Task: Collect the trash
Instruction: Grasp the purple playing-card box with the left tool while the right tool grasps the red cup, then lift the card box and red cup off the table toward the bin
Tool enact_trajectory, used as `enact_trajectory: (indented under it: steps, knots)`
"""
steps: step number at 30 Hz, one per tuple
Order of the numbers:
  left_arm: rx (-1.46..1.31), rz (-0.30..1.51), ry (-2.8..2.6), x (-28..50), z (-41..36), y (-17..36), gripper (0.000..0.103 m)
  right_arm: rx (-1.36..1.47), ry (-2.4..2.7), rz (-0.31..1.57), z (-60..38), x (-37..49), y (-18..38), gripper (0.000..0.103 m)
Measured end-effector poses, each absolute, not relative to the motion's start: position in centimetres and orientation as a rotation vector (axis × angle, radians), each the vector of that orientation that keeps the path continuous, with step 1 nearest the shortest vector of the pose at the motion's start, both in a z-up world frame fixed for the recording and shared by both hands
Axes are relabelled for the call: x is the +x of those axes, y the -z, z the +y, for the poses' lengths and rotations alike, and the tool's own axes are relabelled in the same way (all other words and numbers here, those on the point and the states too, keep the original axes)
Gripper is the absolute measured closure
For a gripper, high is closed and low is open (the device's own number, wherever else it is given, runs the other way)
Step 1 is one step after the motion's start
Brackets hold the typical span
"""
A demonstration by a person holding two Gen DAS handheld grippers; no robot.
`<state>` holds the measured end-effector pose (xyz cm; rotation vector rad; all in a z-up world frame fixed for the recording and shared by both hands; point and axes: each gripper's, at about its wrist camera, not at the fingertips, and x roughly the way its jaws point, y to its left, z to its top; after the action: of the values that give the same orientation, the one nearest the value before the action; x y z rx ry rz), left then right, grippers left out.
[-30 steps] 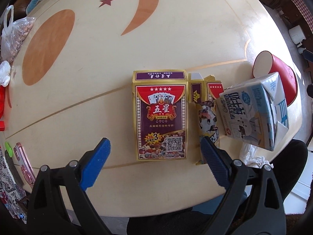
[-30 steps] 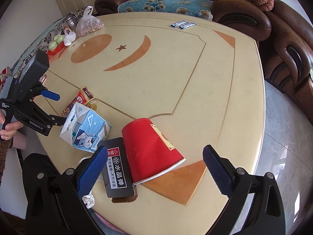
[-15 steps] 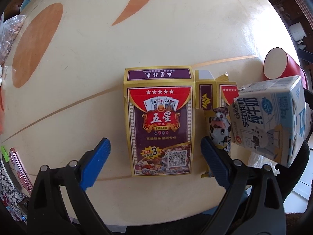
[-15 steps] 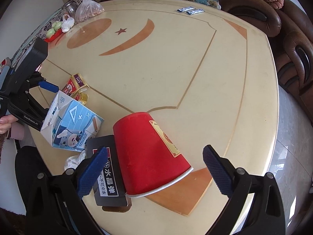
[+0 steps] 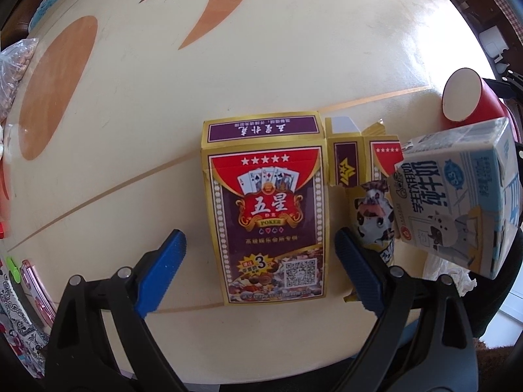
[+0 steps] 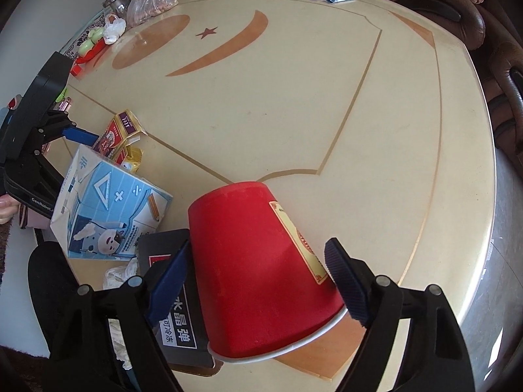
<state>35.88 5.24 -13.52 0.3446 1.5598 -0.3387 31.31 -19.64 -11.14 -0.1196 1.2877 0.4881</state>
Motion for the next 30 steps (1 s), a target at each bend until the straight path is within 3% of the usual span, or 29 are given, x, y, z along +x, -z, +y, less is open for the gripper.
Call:
enact_trajectory:
  steps: [6, 9, 11, 17, 30]
  knots:
    - [0.365, 1.546, 0.358, 34.5, 3.0, 13.5, 0.030, -0.124, -0.482, 1.291, -19.5, 31.3, 11.1, 0.026]
    - [0.357, 1.541, 0.353, 34.4, 2.4, 13.2, 0.041, -0.127, -0.478, 1.291, -19.3, 31.0, 10.8, 0.034]
    - [0.341, 1.545, 0.352, 34.2, 2.0, 13.3, 0.041, -0.122, -0.479, 1.294, -19.2, 30.8, 10.6, 0.039]
    - [0.309, 1.532, 0.335, 34.2, 2.6, 13.3, 0.041, -0.098, -0.455, 1.254, -19.6, 30.3, 9.4, 0.040]
    - [0.258, 1.440, 0.278, 31.8, 6.8, 6.5, 0.041, -0.095, -0.353, 1.150, -21.2, 29.7, 4.7, 0.040]
